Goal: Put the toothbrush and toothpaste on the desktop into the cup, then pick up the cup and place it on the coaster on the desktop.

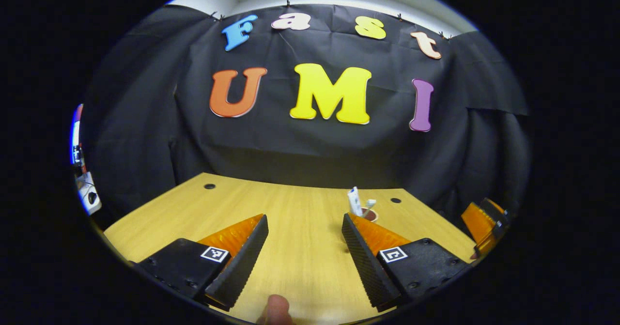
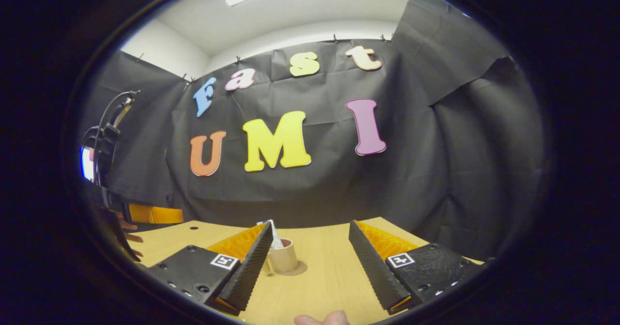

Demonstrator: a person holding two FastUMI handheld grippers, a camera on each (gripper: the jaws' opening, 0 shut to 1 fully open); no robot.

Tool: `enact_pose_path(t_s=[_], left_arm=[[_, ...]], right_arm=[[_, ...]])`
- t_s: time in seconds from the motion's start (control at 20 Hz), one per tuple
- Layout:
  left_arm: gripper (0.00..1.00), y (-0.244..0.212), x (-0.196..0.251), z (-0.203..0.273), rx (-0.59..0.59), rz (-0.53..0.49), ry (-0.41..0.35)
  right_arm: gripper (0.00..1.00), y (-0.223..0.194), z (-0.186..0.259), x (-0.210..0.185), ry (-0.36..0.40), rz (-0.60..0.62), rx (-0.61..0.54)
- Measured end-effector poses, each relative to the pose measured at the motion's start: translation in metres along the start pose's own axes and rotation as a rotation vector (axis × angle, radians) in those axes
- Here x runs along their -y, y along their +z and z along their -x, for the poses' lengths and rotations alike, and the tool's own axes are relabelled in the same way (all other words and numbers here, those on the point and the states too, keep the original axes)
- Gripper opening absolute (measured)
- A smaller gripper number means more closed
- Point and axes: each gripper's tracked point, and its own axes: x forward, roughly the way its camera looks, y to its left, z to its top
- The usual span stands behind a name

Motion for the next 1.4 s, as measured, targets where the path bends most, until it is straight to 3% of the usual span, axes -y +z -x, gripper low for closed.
enact_pose_path(t_s=[0.2,0.4,0.45,0.5,0.8,1.0,1.4], left_arm=[[0.98,-0.031,-0.01,0.015,0.047,-0.031,0.048],[0.98,-0.028,0.002,0.016,0.115,-0.109,0.012],[0.89,-0.026,0.005,0.015,0.122,-0.109,0.009],[0.98,-0.025,0.007,0.013,0.13,-0.102,0.01],[0.99,-0.043,0.014,0.003,0.116,-0.039,-0.012],[0.99,-0.05,0.01,-0.002,0.103,0.019,-0.025],[0.99,-0.045,0.006,0.0,0.138,0.011,-0.02]], right_arm=[[0.96,-0.014,0.0,0.003,-0.045,0.018,0.027],[0.96,-0.021,0.0,0.003,-0.043,0.058,0.006],[0.95,-0.019,-0.003,0.004,-0.042,0.061,0.004],[0.96,-0.017,-0.004,0.007,-0.052,0.067,0.008],[0.92,-0.019,-0.009,0.012,-0.077,0.105,0.009],[0.95,-0.023,-0.011,0.0,-0.063,0.099,0.001],[0.95,-0.029,-0.014,-0.003,-0.056,0.109,-0.009]])
